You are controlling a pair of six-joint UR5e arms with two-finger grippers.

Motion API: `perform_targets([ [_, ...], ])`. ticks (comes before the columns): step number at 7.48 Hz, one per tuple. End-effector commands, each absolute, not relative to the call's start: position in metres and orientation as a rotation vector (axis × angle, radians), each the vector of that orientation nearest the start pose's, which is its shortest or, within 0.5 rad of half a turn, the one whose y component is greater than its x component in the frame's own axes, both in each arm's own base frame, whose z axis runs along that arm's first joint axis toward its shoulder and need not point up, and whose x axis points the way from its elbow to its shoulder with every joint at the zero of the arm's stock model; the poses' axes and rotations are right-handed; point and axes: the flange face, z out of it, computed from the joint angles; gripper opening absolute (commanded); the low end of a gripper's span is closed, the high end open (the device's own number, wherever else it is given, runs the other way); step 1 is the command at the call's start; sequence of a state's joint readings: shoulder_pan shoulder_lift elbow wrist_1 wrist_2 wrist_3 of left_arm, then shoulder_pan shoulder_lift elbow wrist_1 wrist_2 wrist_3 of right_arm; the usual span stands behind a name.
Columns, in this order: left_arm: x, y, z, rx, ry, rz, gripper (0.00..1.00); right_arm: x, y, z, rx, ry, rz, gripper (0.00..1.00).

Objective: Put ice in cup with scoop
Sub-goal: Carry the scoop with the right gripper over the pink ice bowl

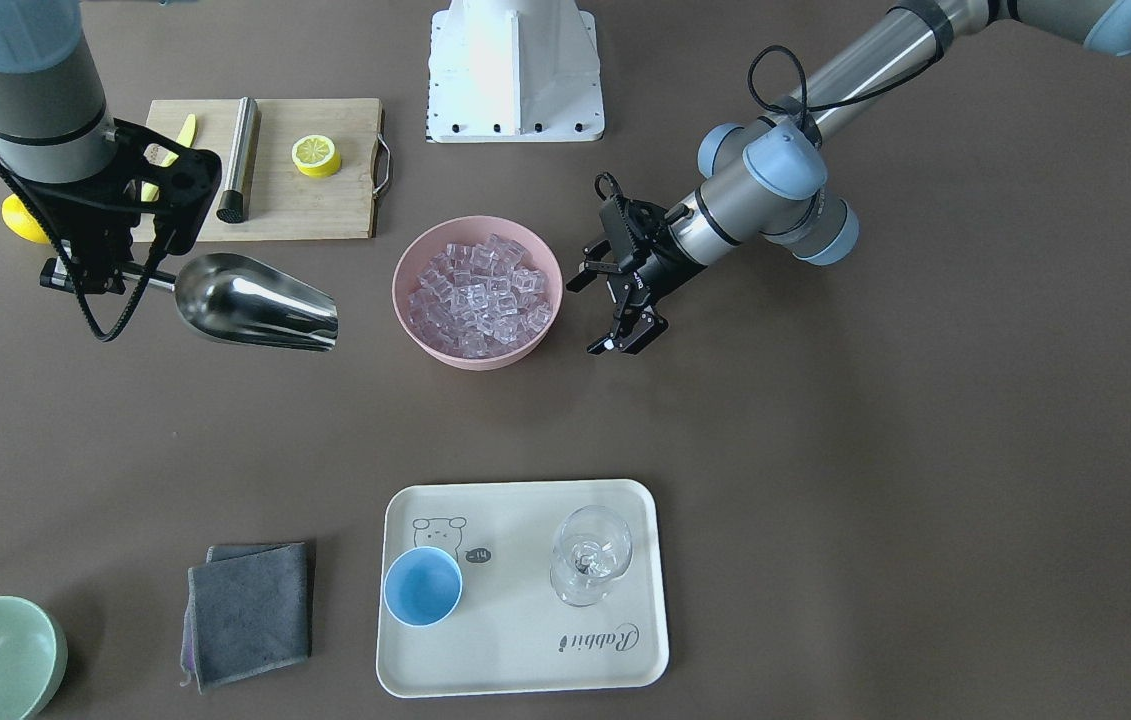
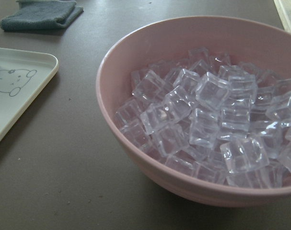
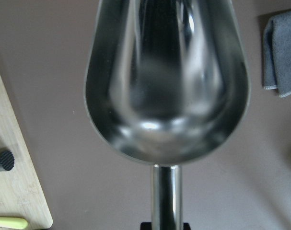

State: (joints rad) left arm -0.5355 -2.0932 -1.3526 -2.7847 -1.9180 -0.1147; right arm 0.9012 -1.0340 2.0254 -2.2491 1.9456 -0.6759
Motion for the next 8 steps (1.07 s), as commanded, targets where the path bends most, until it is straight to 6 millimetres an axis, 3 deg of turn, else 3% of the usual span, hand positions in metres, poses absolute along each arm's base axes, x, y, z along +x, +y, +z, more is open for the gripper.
perform_targets([
  [1,0.539,-0.435,0.318,1.166,1.105,0.986,0.98,-0.297,-0.484,0.189,0.208,-0.308,-1.491,0.0],
  [2,0.539,-0.436,0.319,1.165,1.101,0.982,0.98,-0.3,-0.49,0.192,0.153,-0.261,-1.552,0.0],
  [4,0.542,-0.435,0.318,1.151,1.112,0.97,0.98,-0.346,-0.486,0.191,0.049,-0.179,-1.624,0.0],
  [5,0.547,-0.438,0.319,1.144,1.108,0.971,0.98,-0.367,-0.489,0.177,0.042,-0.178,-1.64,0.0],
  [8,0.555,-0.443,0.318,1.138,1.103,0.97,0.98,-0.395,-0.491,0.166,0.017,-0.168,-1.662,0.0],
])
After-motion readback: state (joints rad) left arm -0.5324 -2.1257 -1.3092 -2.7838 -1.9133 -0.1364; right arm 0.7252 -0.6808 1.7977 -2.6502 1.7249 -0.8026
